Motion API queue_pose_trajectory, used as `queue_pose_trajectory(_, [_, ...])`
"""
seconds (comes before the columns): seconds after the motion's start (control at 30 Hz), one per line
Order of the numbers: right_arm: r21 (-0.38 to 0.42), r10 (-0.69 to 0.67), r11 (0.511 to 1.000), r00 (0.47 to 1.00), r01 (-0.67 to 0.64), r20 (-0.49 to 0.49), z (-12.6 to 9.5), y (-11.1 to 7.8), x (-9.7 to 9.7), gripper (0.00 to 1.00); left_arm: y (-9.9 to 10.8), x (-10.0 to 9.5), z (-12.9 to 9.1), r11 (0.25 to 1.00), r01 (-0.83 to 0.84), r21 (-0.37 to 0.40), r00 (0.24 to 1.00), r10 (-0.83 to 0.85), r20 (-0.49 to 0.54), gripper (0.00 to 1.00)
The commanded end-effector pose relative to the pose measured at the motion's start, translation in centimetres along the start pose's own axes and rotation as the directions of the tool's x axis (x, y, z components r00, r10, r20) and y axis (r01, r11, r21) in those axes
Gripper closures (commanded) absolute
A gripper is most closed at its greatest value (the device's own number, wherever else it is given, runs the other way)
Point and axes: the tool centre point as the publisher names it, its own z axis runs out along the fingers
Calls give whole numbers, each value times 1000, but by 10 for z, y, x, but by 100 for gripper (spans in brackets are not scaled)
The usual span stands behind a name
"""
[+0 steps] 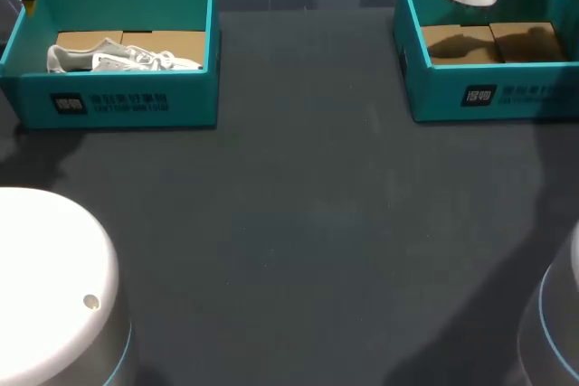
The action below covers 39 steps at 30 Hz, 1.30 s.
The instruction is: Take the shoe out of the shoebox, open the shoe tongue, remove and reinsert the insole, then place the shoe into the shoebox
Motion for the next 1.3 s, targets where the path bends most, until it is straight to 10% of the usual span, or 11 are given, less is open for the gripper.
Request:
queue_pose_trajectory(0.03, [-4,-16,1000,1000,16,-2,-26,-9,-6,100,0,0,0,1000,-1,-1,1000,1,-2,0])
queue_pose_trajectory(0.57, [-75,-17,997,999,19,29,-97,-67,28,100,0,0,0,1000,-1,-1,1000,1,-2,0])
queue_pose_trajectory(1.3, [-96,-7,995,997,14,75,-131,-245,124,100,0,0,0,1000,-1,-1,1000,1,-2,0])
